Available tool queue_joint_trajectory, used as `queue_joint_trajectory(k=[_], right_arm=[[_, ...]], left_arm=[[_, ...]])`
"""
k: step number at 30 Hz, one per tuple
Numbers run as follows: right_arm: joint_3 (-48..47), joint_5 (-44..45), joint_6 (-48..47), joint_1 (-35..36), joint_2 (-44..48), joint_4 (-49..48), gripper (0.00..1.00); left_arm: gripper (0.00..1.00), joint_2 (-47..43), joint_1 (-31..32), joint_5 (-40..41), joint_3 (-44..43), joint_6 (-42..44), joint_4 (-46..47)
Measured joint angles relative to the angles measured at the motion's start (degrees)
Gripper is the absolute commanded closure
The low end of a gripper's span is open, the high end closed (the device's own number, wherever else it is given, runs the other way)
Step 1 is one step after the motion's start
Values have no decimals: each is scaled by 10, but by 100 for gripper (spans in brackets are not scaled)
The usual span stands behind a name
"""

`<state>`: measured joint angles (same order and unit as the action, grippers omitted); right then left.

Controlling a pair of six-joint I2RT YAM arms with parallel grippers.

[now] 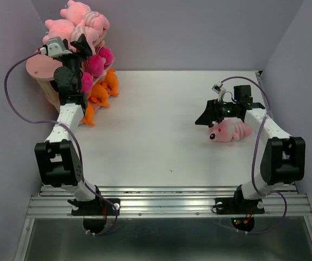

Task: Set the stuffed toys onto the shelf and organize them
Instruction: Place the stuffed toy onto shelf

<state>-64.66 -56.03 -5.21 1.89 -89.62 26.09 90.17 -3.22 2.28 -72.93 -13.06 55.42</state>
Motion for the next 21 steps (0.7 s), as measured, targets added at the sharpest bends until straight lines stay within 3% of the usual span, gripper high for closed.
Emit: queue_joint_trajectory(k=[2, 15, 21], right_arm=[[0, -1, 0, 0, 0, 0, 0], [0, -30, -31, -9, 0, 3, 0], [0, -28, -90, -11, 2, 29, 0]], left_arm=[[10, -8, 0, 0, 5, -2, -1], [3, -129, 0, -5, 50, 5, -45], [1, -245, 0, -24, 50, -20, -168]])
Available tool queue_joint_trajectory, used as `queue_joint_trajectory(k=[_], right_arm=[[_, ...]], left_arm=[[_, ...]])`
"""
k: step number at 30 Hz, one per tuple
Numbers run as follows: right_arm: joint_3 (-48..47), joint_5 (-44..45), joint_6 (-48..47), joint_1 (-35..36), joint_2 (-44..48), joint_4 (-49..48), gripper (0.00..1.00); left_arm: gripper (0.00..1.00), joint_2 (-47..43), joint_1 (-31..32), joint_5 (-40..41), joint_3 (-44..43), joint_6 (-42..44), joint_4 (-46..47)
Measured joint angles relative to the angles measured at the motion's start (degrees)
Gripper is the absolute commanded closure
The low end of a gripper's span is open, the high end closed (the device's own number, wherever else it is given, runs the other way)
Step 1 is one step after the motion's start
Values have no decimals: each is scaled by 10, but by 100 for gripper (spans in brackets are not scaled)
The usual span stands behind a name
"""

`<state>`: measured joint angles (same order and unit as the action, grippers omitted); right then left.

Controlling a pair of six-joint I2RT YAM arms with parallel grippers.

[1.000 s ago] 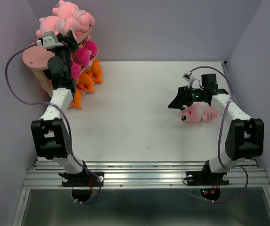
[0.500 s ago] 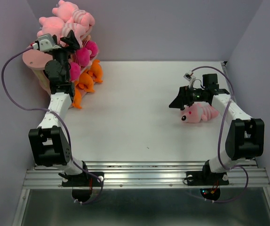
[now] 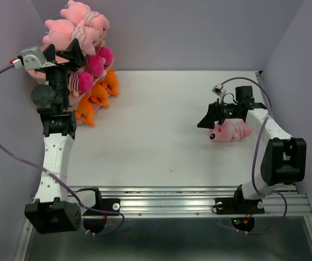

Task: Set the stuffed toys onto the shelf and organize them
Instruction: Place the stuffed toy onto shelf, then grab a stuffed toy with the right arm

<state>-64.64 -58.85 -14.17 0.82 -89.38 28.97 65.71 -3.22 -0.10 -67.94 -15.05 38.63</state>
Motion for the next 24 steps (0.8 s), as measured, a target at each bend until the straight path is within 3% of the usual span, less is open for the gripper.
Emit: queue_joint_trajectory(k=[8, 11, 17, 20, 24], right_arm=[[0, 91, -87, -1, 50, 22, 0], [0, 118, -111, -5, 70, 27, 0], [-40, 203, -147, -9, 82, 89, 0], [-63, 254, -148, -12, 82, 113, 0], [-70, 325, -140, -20, 78, 137, 0]], left_arm=[[1, -119, 22, -161, 89, -77, -128], [1, -123, 117, -166, 129, -66, -169], [1, -38, 390, -95, 234, -47, -214], [1, 8, 460, -59, 278, -49, -214], [1, 31, 501, -22, 323, -61, -196]])
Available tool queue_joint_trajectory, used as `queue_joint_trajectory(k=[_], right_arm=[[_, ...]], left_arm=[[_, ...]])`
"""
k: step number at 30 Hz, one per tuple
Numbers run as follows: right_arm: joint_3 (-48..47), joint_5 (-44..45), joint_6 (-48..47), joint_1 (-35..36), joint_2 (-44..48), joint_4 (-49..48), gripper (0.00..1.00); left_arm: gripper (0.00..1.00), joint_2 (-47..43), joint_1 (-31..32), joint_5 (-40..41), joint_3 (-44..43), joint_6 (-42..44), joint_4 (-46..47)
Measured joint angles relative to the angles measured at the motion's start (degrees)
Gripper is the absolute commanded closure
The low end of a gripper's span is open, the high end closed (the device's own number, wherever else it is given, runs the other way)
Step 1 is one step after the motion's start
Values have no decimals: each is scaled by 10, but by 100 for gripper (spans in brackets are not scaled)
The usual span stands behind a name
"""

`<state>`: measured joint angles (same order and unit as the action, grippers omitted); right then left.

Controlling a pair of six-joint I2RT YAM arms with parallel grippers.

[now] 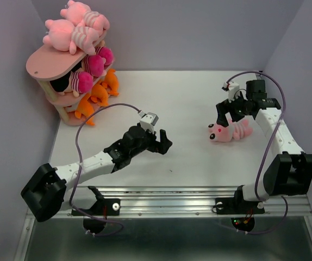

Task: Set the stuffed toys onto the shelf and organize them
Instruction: Grab a stuffed toy with the right arm

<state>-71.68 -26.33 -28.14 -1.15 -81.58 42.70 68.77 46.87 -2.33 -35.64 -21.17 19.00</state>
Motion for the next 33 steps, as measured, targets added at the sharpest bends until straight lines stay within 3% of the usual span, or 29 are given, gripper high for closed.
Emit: queue_joint_trajectory(k=[8, 16, 24, 25, 28, 33], right_arm=[[33, 50, -42, -26, -25, 41, 0], [51, 49, -179, -26, -38, 58, 3], [78, 76, -189, -8, -104, -15, 36], [88, 81, -184, -6, -110, -31, 49], [108, 91, -162, -5, -110, -70, 72], [112, 82, -123, -6, -104, -101, 86]], left_arm=[[1, -3, 24, 28, 84, -43, 80], [1, -61, 26, 42, 144, -67, 103], [1, -86, 26, 45, 170, -83, 120], [1, -88, 26, 45, 173, -84, 121], [1, -100, 26, 45, 179, -83, 127], [1, -113, 30, 36, 183, -63, 158]])
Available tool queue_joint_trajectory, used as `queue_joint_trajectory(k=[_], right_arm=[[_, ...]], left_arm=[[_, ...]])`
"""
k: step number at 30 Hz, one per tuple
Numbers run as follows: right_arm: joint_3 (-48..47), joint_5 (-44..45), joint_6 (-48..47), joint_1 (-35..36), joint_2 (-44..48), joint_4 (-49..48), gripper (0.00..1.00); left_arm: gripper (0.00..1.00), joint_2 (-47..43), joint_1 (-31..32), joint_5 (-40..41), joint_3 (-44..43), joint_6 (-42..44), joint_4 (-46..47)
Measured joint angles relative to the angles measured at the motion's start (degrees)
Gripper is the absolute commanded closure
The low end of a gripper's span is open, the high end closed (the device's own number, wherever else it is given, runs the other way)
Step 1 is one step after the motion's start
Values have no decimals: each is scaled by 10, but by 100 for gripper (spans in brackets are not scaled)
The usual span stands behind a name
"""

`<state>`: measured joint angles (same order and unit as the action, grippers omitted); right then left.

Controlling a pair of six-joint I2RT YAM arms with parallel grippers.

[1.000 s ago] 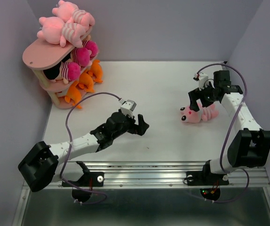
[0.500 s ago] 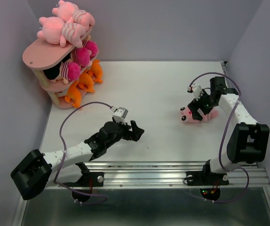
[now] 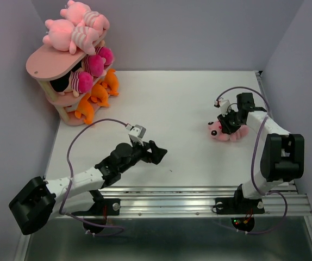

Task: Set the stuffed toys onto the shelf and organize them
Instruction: Grab a stuffed toy with the right arm, then pass the stuffed toy from the right arm to the left

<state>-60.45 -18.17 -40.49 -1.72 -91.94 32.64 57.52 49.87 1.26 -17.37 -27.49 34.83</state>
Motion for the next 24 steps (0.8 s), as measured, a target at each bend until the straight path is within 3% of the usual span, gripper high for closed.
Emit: queue_joint_trajectory(k=[3, 6, 13, 19, 24], right_arm=[[-2, -40, 28, -1, 4, 5, 89], [-24, -108, 64, -1, 3, 36, 99], [-159, -342, 136, -1, -61, 152, 99], [-252, -501, 61, 6, -138, 318, 98], [-257, -551, 5, 43, -141, 392, 94]], left_arm=[[1, 1, 4, -13, 3, 15, 28], [1, 8, 16, -24, 10, 34, 64], [1, 58, 46, -50, 18, 99, 170], [1, 126, 51, -70, 8, 150, 232], [1, 189, 52, -87, -28, 184, 281]])
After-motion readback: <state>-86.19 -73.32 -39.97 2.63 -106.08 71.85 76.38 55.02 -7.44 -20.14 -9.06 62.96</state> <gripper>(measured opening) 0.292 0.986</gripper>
